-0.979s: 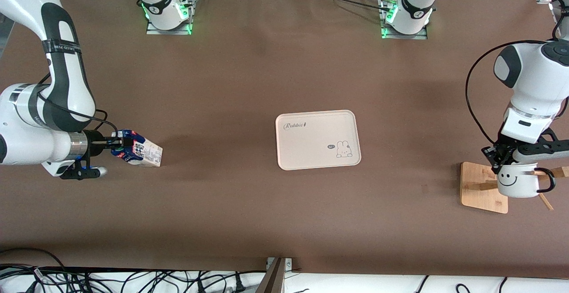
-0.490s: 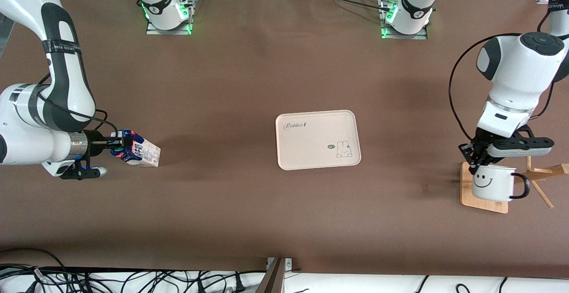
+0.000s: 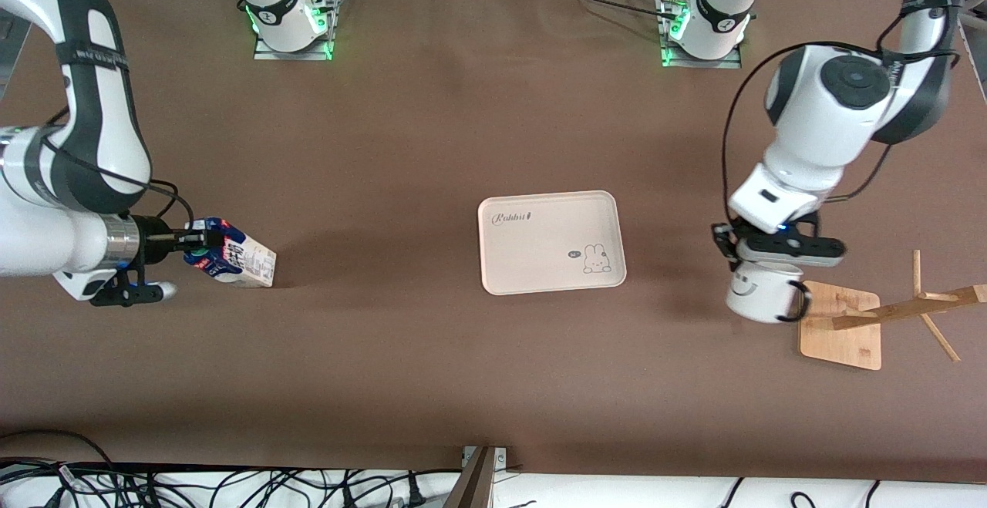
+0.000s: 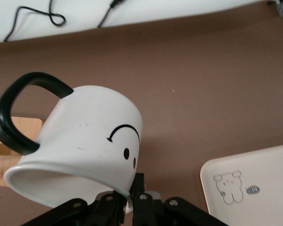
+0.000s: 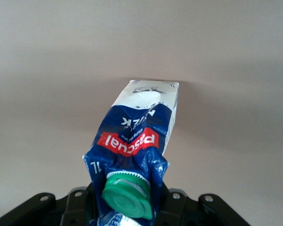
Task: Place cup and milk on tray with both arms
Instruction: 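Lift the mug off the stand and carry it over the tray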
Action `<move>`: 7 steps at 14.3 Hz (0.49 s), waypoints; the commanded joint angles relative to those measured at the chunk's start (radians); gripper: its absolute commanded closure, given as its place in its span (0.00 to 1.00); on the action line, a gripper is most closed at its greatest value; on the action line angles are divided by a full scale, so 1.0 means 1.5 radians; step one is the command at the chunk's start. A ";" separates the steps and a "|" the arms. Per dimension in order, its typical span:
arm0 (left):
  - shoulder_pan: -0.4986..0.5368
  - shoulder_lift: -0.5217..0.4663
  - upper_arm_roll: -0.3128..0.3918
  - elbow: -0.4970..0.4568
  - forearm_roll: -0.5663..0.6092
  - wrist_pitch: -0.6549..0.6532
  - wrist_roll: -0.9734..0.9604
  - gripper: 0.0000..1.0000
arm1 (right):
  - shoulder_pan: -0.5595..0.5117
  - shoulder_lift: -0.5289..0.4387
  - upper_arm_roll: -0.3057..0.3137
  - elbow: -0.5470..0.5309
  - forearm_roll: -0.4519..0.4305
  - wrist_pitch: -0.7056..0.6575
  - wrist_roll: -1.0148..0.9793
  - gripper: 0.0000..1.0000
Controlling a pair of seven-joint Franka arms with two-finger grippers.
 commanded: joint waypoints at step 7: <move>-0.078 0.211 -0.024 0.188 -0.231 -0.247 0.000 1.00 | 0.004 -0.070 0.078 -0.011 0.008 -0.018 0.135 0.58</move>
